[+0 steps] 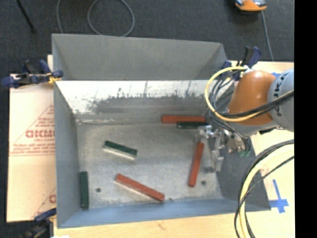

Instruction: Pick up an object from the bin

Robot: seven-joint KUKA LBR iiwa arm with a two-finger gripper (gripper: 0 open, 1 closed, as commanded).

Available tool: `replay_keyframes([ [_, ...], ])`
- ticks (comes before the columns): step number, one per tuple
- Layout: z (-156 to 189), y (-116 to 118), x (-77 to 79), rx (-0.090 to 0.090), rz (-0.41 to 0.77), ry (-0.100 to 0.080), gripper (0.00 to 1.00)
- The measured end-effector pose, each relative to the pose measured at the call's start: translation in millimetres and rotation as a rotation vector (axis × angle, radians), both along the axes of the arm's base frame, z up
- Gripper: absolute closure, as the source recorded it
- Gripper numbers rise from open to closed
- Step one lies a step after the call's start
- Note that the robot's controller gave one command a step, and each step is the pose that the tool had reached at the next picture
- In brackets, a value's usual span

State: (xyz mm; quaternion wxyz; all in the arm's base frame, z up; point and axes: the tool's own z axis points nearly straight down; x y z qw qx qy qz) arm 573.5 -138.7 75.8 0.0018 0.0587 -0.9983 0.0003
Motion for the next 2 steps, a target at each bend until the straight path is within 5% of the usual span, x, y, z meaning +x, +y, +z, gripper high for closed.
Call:
replay_keyframes([
  [1,-5.1,40.3,-37.0,0.0,0.124,-0.006,0.0],
  [2,-4.3,40.0,-35.7,-0.001,0.127,-0.009,1.0],
])
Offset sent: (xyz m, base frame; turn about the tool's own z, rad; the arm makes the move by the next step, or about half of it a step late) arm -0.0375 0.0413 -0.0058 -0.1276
